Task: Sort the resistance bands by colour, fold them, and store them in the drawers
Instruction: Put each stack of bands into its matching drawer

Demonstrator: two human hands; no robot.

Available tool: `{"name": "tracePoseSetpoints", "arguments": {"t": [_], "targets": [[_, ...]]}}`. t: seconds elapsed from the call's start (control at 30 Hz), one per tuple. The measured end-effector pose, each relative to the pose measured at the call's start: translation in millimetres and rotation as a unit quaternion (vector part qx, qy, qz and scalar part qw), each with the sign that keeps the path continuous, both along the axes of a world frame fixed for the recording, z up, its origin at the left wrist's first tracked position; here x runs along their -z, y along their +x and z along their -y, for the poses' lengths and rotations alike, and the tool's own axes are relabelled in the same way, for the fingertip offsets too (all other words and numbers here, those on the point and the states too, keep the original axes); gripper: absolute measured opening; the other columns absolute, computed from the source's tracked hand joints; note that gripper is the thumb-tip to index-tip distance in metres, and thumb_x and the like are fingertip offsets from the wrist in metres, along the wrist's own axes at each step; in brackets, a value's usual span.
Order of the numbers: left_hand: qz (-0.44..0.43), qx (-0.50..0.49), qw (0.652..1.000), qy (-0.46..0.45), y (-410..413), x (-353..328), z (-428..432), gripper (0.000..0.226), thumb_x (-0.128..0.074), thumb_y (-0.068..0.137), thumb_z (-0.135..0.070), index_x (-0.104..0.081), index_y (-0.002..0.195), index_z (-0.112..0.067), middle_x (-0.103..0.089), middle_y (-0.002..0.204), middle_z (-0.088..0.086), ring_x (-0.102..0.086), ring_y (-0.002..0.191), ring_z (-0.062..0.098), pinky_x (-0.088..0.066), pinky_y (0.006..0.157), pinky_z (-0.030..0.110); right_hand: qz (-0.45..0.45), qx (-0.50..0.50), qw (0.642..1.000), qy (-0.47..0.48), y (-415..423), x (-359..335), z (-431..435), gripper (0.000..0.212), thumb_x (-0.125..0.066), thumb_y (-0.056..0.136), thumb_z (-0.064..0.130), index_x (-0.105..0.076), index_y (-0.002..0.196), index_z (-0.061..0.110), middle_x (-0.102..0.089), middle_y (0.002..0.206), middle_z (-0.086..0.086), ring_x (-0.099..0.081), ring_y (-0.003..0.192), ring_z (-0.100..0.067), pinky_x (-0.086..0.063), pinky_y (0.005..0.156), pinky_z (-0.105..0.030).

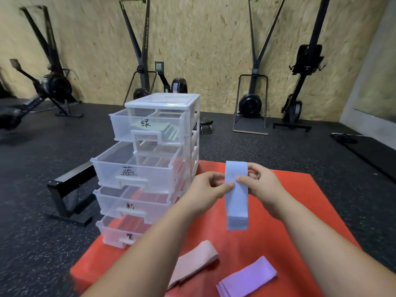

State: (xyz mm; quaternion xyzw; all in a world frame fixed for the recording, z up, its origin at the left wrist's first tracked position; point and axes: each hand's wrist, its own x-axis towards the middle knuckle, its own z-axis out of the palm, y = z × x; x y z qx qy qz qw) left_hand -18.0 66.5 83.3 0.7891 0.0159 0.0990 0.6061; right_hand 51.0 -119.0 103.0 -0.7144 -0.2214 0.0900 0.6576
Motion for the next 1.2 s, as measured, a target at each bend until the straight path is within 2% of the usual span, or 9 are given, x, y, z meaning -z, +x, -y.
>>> {"name": "tracePoseSetpoints", "arguments": {"t": [0.13, 0.3, 0.37, 0.5, 0.6, 0.77, 0.93, 1.0, 1.2], "targets": [[0.01, -0.01, 1.0, -0.023, -27.2, -31.5, 1.5, 0.027, -0.081, 0.094, -0.023, -0.075, 0.109, -0.002, -0.076, 0.09, 0.002, -0.067, 0.072, 0.007, -0.055, 0.069, 0.022, -0.006, -0.011, 0.999, 0.044, -30.3, -26.8, -2.0, 0.031, -0.068, 0.095, 0.004, -0.067, 0.126, 0.008, -0.078, 0.11, -0.018, -0.074, 0.104, -0.042, -0.057, 0.098, -0.058], [0.039, -0.085, 0.995, -0.046, -61.2, -58.6, 0.1, 0.015, -0.08, 0.087, -0.026, -0.072, 0.088, -0.013, -0.073, 0.077, 0.001, -0.064, 0.065, 0.012, -0.053, 0.061, 0.028, -0.017, -0.053, 0.997, 0.056, -70.1, -39.8, -17.9, 0.031, -0.064, 0.103, 0.028, -0.068, 0.127, 0.01, -0.077, 0.115, -0.018, -0.074, 0.108, -0.039, -0.056, 0.1, -0.056], [0.058, -0.118, 0.989, -0.064, -74.5, -65.3, -4.7, 0.022, -0.081, 0.081, -0.032, -0.073, 0.085, -0.013, -0.074, 0.077, 0.008, -0.066, 0.066, 0.016, -0.059, 0.067, 0.037, -0.008, -0.068, 0.997, 0.039, -85.0, -39.4, -26.2, 0.034, -0.063, 0.102, 0.036, -0.071, 0.121, 0.008, -0.077, 0.113, -0.019, -0.074, 0.106, -0.042, -0.056, 0.097, -0.054], [0.08, -0.161, 0.982, -0.061, -98.3, -68.4, -24.2, 0.039, -0.079, 0.071, -0.046, -0.077, 0.09, -0.012, -0.076, 0.094, 0.021, -0.07, 0.075, 0.025, -0.061, 0.086, 0.057, 0.021, -0.076, 0.997, 0.028, -104.9, -46.1, -47.5, 0.028, -0.063, 0.103, 0.028, -0.073, 0.118, 0.007, -0.078, 0.111, -0.018, -0.072, 0.107, -0.043, -0.056, 0.095, -0.055], [0.084, -0.175, 0.98, -0.042, -111.2, -61.5, -46.3, 0.039, -0.079, 0.08, -0.049, -0.077, 0.098, -0.015, -0.077, 0.093, 0.015, -0.073, 0.08, 0.024, -0.06, 0.084, 0.054, 0.041, -0.072, 0.997, -0.002, -110.1, -58.3, -68.3, 0.019, -0.067, 0.101, 0.027, -0.076, 0.112, 0.015, -0.079, 0.101, -0.012, -0.075, 0.09, -0.034, -0.06, 0.079, -0.047], [0.052, -0.274, 0.957, 0.087, -128.5, -40.1, -92.0, 0.048, -0.064, 0.096, -0.061, -0.06, 0.127, -0.025, -0.065, 0.099, -0.013, -0.066, 0.097, 0.011, -0.054, 0.089, 0.038, 0.101, -0.084, 0.981, -0.144, -92.2, -91.2, -99.5, 0.014, -0.064, 0.102, 0.029, -0.074, 0.1, 0.018, -0.066, 0.07, 0.005, -0.056, 0.058, -0.012, -0.042, 0.056, -0.024], [-0.008, -0.33, 0.931, 0.157, -136.9, -8.3, -141.2, 0.059, -0.066, 0.095, -0.055, -0.05, 0.139, -0.02, -0.06, 0.121, -0.003, -0.061, 0.115, 0.022, -0.051, 0.102, 0.046, 0.158, -0.111, 0.936, -0.296, -64.5, -120.8, -141.7, 0.018, -0.063, 0.102, 0.031, -0.071, 0.097, 0.015, -0.054, 0.059, 0.012, -0.048, 0.047, -0.005, -0.039, 0.04, -0.018], [-0.015, -0.352, 0.918, 0.181, -136.1, 3.4, -155.9, 0.066, -0.068, 0.093, -0.056, -0.047, 0.142, -0.017, -0.054, 0.134, 0.003, -0.054, 0.126, 0.025, -0.046, 0.108, 0.045, 0.205, -0.119, 0.91, -0.341, -55.4, -128.6, -165.2, 0.02, -0.062, 0.101, 0.033, -0.07, 0.096, 0.015, -0.056, 0.068, 0.006, -0.052, 0.055, -0.009, -0.043, 0.05, -0.023], [-0.011, -0.394, 0.896, 0.207, -121.4, 27.3, -183.8, 0.076, -0.069, 0.089, -0.061, -0.044, 0.145, -0.016, -0.046, 0.136, 0.005, -0.043, 0.13, 0.03, -0.04, 0.112, 0.046, 0.338, -0.146, 0.794, -0.483, -21.7, -133.6, -247.9, 0.014, -0.061, 0.099, 0.038, -0.064, 0.087, 0.031, -0.065, 0.084, 0.003, -0.06, 0.08, -0.023, -0.045, 0.067, -0.035]]}}
